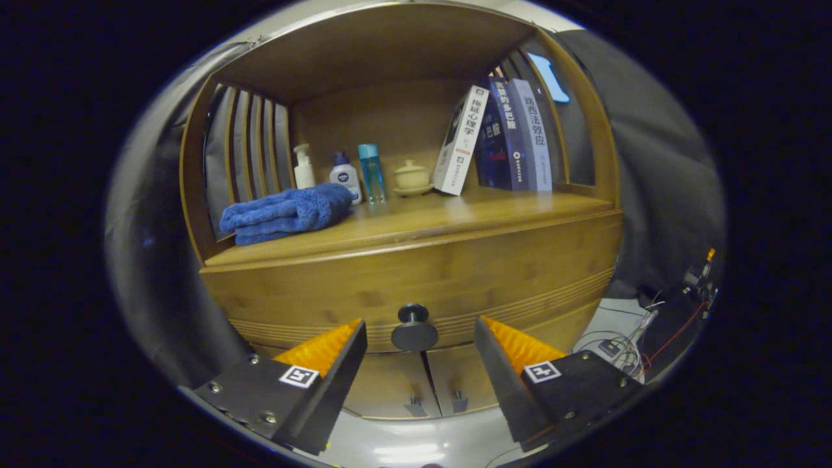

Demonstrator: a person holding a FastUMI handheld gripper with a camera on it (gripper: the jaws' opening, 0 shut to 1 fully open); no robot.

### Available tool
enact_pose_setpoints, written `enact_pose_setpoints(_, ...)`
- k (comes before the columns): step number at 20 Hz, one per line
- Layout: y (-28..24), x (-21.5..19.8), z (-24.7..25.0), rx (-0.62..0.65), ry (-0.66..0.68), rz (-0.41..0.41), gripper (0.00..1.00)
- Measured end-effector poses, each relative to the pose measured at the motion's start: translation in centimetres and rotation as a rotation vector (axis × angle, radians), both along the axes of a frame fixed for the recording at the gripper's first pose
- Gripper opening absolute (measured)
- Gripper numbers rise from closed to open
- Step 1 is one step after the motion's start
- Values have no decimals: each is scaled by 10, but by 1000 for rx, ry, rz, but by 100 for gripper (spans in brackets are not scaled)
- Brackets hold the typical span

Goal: Pull open the drawer, take out the items inside it, and place them on the countertop above the cabinet.

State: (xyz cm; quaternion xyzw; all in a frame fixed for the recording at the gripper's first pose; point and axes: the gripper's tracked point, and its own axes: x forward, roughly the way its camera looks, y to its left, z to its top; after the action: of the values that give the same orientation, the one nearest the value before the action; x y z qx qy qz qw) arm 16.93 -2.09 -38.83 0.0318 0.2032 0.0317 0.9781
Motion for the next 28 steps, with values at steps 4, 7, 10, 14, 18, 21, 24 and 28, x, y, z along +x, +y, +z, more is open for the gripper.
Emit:
enact_pose_setpoints(4, 3, 8, -18, -29, 46, 35, 70)
enact_pose_setpoints(7, 4, 15, -13, -94, -5, 36, 41)
enact_pose_setpoints(10, 4, 12, -10, -129, -60, 24, 42)
enact_pose_setpoints(14, 5, 13, -11, -93, -74, 27, 37)
enact_pose_setpoints(18, 4, 11, -11, -124, -62, 29, 33)
enact_pose_setpoints(21, 5, 8, -11, -86, -54, 25, 33)
enact_pose_setpoints(24, 3, 4, -10, -100, -66, 33, 27)
enact_pose_setpoints(28, 0, -24, -6, -98, -68, 39, 27)
